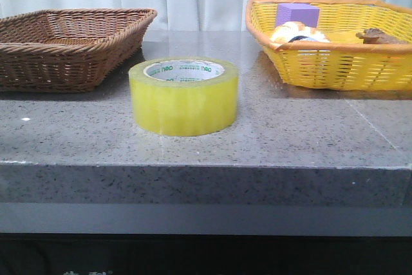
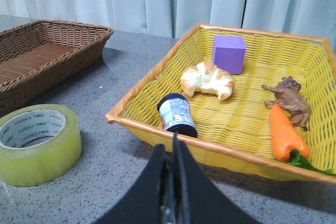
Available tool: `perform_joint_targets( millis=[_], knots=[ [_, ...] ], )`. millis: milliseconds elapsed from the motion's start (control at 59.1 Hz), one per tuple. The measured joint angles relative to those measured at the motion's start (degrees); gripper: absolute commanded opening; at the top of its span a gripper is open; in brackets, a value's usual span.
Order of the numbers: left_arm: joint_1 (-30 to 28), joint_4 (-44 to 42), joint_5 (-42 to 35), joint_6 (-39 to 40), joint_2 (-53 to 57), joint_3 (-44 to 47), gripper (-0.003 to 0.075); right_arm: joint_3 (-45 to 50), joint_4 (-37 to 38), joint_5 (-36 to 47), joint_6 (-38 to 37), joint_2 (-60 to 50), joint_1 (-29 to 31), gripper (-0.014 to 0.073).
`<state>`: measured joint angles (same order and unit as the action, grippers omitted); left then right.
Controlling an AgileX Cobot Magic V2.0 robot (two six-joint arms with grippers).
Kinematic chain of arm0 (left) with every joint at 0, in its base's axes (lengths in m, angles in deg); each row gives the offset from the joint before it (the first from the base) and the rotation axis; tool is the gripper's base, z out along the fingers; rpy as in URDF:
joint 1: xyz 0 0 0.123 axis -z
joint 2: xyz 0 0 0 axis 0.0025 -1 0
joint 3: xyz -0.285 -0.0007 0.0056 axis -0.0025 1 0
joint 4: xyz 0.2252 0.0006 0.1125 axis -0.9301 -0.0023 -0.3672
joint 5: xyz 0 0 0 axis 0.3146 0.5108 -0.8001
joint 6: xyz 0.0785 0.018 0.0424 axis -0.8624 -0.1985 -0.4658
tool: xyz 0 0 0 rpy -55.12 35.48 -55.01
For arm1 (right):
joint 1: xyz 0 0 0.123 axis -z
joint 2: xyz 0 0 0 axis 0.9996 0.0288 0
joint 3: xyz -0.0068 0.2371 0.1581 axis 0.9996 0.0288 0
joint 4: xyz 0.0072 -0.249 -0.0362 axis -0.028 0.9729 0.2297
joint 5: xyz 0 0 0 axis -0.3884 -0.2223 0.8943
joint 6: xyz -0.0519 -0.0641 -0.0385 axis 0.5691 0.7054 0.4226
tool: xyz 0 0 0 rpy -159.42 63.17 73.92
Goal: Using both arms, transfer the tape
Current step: 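Open the right gripper and withdraw it from the tape roll, then lower the left gripper into the tape roll and grip its rim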
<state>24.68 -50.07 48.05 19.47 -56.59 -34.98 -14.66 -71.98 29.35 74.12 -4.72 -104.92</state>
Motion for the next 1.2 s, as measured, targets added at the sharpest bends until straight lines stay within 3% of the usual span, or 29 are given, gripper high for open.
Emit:
perform_joint_targets(
  millis=[321,744,1200],
  knots=[
    [9.25,1.72,4.72,3.91,-20.88,-12.19,0.0565,0.00,0.00,0.00,0.04,0.00,0.00,-0.0027],
    [9.68,6.13,6.38,4.14,-36.14,-21.33,0.0565,0.00,0.00,0.00,0.04,0.00,0.00,-0.0027],
    [9.68,7.27,3.15,4.14,-41.01,-21.95,0.0561,0.00,0.00,0.00,0.04,0.00,0.00,-0.0027]
  ],
)
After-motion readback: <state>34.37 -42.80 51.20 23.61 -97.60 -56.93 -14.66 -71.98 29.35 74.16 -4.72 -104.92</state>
